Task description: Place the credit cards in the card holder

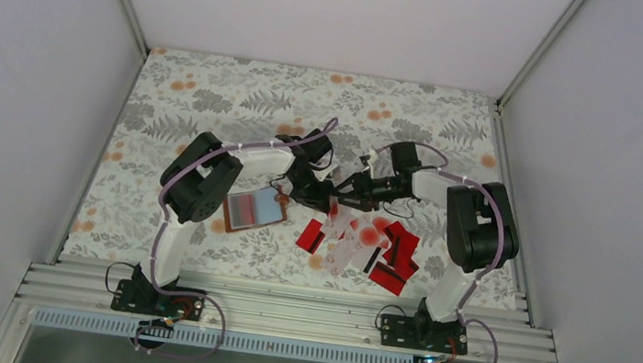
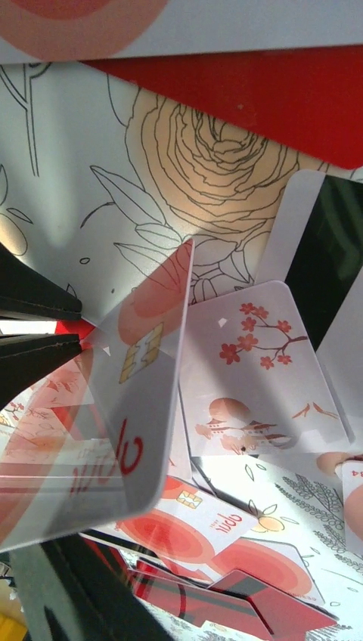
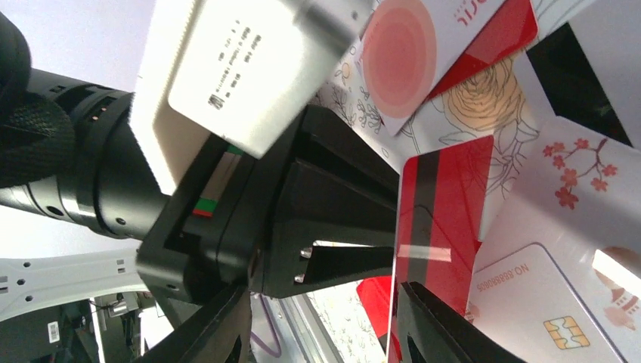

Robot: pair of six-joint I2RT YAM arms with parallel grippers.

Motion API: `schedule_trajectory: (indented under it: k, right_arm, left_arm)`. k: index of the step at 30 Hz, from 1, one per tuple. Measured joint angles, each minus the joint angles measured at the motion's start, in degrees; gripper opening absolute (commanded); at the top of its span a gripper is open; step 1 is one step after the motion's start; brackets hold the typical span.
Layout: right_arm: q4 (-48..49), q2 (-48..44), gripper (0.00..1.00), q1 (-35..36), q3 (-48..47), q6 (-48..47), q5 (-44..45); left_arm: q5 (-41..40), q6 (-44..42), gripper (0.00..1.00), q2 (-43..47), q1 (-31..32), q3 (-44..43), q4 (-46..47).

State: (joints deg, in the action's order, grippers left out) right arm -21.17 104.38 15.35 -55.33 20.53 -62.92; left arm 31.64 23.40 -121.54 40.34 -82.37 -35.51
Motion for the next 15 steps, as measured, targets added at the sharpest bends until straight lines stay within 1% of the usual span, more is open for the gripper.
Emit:
schedule_trajectory:
  k: [5,15]
  right_arm:
    - [0.0,0.0,0.44,0.1,1.5,0.0,0.6]
    - [-1.4,0.0,0.31,0.4,2.1,-0.3,5.4]
  left_arm:
    - [0.7,0.0,0.07,0.1,0.0,0.5,1.0]
    - [1.5,0.0,0.07,0.1,0.0,0.9,1.8]
